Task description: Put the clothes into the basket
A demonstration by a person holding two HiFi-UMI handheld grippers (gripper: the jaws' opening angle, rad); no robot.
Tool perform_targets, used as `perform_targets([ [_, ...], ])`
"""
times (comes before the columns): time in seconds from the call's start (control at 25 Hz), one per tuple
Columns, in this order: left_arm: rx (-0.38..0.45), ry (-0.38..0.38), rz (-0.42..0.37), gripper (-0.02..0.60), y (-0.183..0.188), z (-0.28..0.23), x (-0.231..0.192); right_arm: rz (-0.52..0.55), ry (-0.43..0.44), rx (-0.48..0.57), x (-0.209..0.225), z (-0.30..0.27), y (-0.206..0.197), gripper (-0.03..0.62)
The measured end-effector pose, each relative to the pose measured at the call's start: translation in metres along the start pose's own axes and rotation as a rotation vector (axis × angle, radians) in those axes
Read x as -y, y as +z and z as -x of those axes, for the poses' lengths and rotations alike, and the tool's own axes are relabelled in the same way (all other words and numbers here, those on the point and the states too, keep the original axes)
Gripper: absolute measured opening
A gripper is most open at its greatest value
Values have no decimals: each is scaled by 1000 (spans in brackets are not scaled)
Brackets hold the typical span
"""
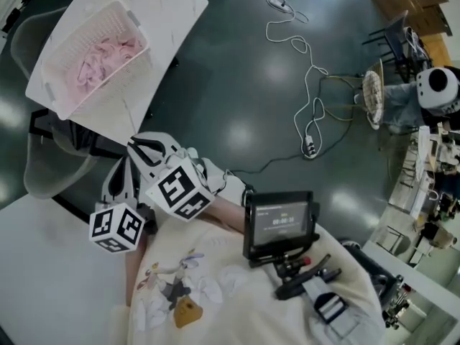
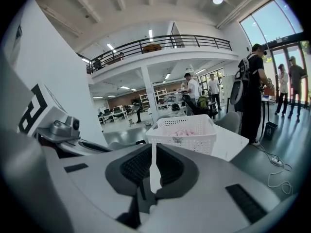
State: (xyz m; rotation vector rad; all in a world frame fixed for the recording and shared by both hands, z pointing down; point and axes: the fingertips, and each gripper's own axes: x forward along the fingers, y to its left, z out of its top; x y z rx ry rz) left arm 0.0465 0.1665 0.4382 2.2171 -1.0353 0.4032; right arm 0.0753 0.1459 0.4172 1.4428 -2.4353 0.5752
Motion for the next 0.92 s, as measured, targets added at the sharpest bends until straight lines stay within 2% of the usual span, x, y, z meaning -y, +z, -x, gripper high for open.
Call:
perform_targets([
  [0.2, 46, -31, -7, 9, 12, 1, 7, 49, -24, 38, -3, 14, 12, 31],
  [0.4, 31, -47, -11, 9, 7, 5, 8, 57, -36, 31, -8, 20, 10, 29],
  [0.92, 36, -22, -25, 9, 11, 7, -1, 50, -29, 38, -5, 16, 8, 29],
])
